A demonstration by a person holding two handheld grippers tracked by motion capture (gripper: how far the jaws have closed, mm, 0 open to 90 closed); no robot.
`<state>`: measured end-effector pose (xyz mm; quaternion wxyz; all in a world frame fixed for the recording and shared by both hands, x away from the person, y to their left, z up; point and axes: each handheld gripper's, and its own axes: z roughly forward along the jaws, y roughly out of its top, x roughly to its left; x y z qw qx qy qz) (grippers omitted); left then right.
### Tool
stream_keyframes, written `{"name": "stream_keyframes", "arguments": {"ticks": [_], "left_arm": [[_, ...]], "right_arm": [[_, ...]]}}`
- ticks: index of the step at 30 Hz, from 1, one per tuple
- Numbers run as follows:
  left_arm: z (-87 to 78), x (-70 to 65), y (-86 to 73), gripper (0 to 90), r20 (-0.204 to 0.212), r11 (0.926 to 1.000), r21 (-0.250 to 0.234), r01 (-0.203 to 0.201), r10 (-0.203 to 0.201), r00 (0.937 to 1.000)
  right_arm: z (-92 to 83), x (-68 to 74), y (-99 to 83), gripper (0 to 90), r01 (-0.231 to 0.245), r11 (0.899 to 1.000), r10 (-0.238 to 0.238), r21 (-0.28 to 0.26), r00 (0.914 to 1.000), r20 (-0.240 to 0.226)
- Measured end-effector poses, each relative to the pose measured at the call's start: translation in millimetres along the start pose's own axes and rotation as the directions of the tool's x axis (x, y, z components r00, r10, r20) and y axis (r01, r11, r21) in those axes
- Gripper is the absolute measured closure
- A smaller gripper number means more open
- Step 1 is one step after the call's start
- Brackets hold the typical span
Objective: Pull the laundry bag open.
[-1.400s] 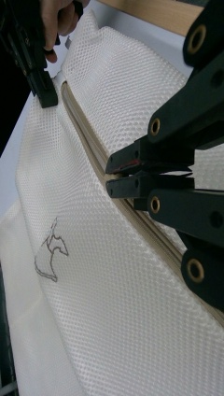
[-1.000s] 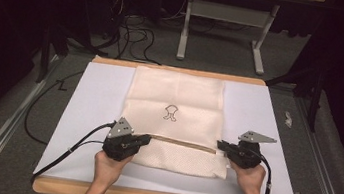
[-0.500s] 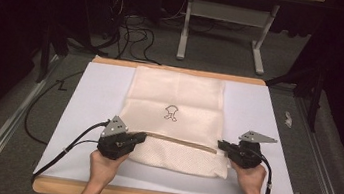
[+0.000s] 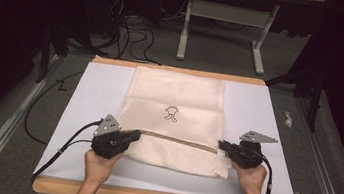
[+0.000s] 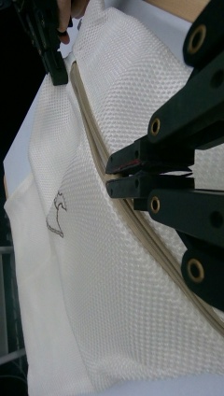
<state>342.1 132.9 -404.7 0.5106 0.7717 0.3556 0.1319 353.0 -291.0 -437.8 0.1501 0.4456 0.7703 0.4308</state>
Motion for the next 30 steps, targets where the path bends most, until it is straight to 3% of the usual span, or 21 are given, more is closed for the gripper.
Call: {"name": "stream_keyframes", "arguments": {"ticks": [10,18,30], "left_arm": [[-4.4,4.0,-0.8,87.2,-0.006,1.0000,-0.004,0.007,-0.007,1.0000],[-11.4,9.8,-2.1,87.2,-0.035,0.9999,-0.011,0.008,-0.008,0.9994],[-12.1,12.0,-3.2,87.2,-0.028,0.9998,-0.011,0.019,-0.019,0.9994]], "right_arm": [[-0.5,-0.2,0.0,88.9,-0.001,1.000,0.001,0.000,1.0000,0.002],[-2.5,-2.4,-0.5,88.9,-0.007,1.000,0.007,-0.002,0.9999,0.013],[-2.5,-2.2,-0.3,88.9,-0.009,1.000,0.009,-0.005,0.9999,0.012]]}}
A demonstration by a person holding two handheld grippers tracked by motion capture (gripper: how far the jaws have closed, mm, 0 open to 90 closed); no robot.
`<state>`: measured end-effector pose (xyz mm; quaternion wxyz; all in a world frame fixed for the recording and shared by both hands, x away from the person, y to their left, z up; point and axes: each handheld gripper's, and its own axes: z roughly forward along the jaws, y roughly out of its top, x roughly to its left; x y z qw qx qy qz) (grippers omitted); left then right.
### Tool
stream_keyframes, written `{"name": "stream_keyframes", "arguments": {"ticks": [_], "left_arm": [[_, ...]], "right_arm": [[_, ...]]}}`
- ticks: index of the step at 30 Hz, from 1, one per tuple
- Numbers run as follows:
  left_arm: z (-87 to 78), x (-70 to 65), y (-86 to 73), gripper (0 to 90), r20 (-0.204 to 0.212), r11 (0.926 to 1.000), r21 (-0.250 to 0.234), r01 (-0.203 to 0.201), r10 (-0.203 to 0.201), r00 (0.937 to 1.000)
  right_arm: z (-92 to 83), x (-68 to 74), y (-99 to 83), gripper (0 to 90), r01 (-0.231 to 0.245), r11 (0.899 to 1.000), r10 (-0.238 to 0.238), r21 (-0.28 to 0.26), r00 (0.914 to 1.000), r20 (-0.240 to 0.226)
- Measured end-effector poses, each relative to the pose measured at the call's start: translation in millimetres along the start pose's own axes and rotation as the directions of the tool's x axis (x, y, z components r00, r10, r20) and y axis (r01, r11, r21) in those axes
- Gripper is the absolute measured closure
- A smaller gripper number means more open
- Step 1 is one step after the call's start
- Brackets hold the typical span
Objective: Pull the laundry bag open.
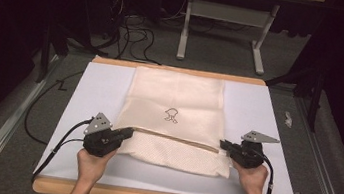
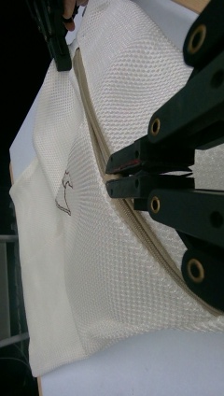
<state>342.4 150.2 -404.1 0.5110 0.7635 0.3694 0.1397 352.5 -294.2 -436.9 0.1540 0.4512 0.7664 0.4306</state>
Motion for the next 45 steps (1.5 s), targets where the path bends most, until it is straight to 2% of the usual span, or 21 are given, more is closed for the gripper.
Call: {"name": "stream_keyframes", "arguments": {"ticks": [6,17,22,41,45], "left_arm": [[-2.9,1.3,-0.4,87.2,-0.016,1.0000,0.003,-0.005,0.005,0.9999],[-7.4,6.8,-2.5,87.2,-0.027,0.9999,-0.011,0.010,-0.010,0.9996],[-12.3,10.2,-2.7,87.2,-0.040,0.9998,-0.015,0.014,-0.014,0.9991],[-10.7,10.6,-3.7,87.2,-0.036,0.9999,-0.008,0.014,-0.014,0.9993],[-12.7,12.3,-3.8,87.2,-0.046,0.9998,-0.009,0.017,-0.018,0.9988]], "right_arm": [[-1.2,-1.5,-1.0,88.9,-0.003,1.000,0.003,0.001,1.0000,0.009],[-2.6,-2.1,-0.6,88.9,0.002,1.000,-0.002,-0.004,0.9999,0.014],[-4.2,-4.1,-1.7,88.9,-0.010,1.000,0.010,-0.007,0.9998,0.018],[-6.7,-6.3,-2.8,88.9,-0.010,1.000,0.010,-0.018,0.9998,0.016],[-8.8,-9.1,-4.1,88.9,-0.019,1.000,0.019,-0.020,0.9995,0.026]]}}
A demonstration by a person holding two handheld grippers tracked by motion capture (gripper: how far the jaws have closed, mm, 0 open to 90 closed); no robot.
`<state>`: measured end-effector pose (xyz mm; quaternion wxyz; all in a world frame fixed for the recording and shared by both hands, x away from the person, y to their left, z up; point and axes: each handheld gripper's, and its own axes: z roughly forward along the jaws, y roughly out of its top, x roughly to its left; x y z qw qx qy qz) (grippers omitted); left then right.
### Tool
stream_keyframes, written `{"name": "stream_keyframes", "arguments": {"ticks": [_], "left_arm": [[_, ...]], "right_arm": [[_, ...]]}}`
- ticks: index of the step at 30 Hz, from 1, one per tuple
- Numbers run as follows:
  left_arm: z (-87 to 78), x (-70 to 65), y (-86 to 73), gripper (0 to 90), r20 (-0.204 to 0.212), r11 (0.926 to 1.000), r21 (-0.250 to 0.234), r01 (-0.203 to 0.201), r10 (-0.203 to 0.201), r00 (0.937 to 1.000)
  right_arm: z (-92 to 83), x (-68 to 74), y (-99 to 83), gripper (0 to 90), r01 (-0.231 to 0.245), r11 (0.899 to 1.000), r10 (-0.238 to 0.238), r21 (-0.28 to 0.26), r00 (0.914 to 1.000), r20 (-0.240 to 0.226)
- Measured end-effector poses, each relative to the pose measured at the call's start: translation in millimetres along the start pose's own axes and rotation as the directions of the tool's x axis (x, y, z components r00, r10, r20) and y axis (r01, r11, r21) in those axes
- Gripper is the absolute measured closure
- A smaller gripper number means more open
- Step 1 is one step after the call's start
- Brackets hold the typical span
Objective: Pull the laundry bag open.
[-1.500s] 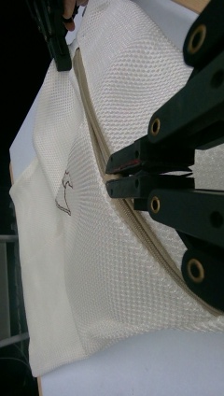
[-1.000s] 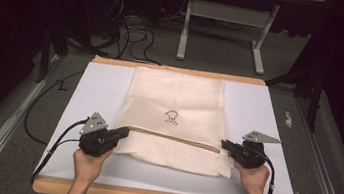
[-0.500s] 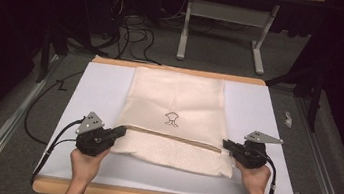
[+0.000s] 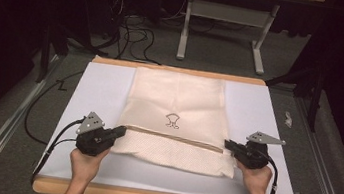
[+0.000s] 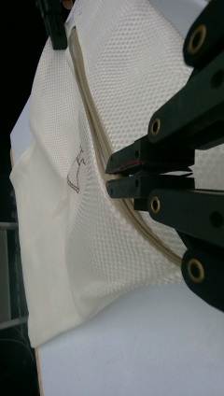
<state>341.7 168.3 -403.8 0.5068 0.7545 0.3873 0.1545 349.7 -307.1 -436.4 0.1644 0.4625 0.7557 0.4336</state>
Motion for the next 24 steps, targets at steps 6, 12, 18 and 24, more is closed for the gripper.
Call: {"name": "stream_keyframes", "arguments": {"ticks": [6,12,18,24], "left_arm": [[-1.2,1.1,0.0,87.3,0.000,1.0000,0.002,-0.001,0.001,1.0000],[-2.4,4.0,0.3,87.2,-0.014,1.0000,-0.005,0.003,-0.004,0.9999],[-4.4,5.9,0.4,87.2,-0.026,1.0000,0.000,0.001,-0.001,0.9997],[-2.5,5.8,0.0,87.2,-0.030,1.0000,0.003,-0.002,0.002,0.9996]], "right_arm": [[-0.3,-0.7,-0.6,88.9,-0.001,1.000,0.001,-0.001,1.0000,-0.003],[-2.2,-2.3,-0.9,88.9,-0.003,1.000,0.003,-0.003,1.0000,0.005],[-3.1,-3.0,-1.3,88.9,-0.004,1.000,0.004,-0.006,1.0000,0.007],[-4.1,-3.7,-1.6,88.9,-0.002,1.000,0.002,-0.010,1.0000,0.005]]}}
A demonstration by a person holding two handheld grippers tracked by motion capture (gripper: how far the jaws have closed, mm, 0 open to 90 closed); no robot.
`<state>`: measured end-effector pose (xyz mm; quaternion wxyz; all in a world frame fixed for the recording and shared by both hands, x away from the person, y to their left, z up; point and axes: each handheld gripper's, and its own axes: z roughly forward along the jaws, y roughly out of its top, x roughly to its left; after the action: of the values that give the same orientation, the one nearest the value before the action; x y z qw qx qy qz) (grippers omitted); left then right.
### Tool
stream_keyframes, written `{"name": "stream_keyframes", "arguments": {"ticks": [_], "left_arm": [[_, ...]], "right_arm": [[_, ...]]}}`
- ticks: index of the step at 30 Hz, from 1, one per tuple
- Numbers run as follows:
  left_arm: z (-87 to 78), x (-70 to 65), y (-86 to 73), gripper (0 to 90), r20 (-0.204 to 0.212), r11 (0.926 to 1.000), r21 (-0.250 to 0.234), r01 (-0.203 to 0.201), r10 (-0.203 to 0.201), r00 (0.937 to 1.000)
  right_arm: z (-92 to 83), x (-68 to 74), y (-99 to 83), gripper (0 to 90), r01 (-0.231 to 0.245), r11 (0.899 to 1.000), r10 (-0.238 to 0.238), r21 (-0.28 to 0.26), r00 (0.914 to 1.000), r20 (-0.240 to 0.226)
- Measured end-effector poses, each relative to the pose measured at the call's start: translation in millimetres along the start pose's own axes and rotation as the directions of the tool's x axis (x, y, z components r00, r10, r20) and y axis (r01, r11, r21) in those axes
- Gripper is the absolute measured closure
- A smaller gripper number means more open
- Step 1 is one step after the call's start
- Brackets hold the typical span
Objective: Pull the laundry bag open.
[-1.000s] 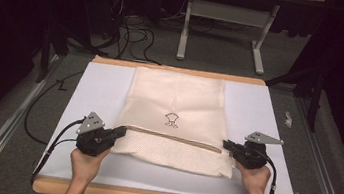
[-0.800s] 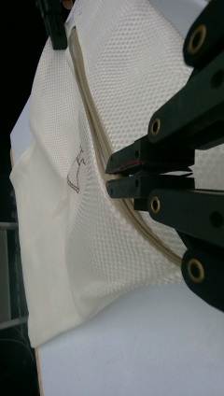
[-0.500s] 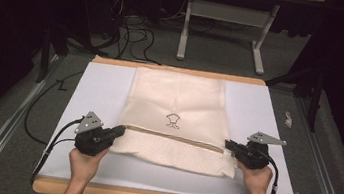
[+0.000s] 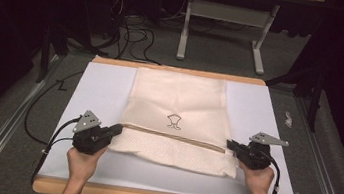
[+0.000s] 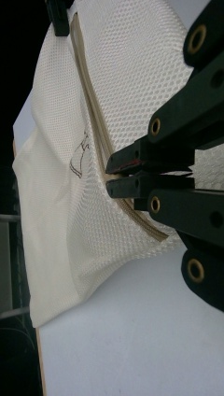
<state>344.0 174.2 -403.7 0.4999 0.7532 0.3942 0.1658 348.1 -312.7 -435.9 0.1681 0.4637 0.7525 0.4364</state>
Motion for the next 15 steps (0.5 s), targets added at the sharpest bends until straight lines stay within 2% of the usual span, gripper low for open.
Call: {"name": "stream_keyframes", "arguments": {"ticks": [4,5,10,15], "left_arm": [[1.0,0.3,-0.7,87.3,-0.005,0.9999,0.005,-0.009,0.009,0.9999],[0.5,0.5,-0.7,87.3,-0.018,0.9999,0.007,-0.013,0.013,0.9997],[-4.3,6.8,-1.4,87.3,-0.025,1.0000,0.006,0.004,-0.003,0.9997],[-2.8,7.5,-1.8,87.3,-0.025,0.9999,0.007,0.008,-0.008,0.9997]], "right_arm": [[-0.1,0.1,-0.6,88.9,-0.008,1.000,0.008,-0.004,1.0000,0.000],[-0.1,0.2,-0.6,88.9,-0.008,1.000,0.008,-0.004,1.0000,0.000],[-2.9,-2.6,-1.4,88.9,-0.009,1.000,0.009,-0.005,0.9998,0.016],[-5.4,-3.9,-1.2,88.9,-0.010,1.000,0.010,-0.006,0.9997,0.021]]}}
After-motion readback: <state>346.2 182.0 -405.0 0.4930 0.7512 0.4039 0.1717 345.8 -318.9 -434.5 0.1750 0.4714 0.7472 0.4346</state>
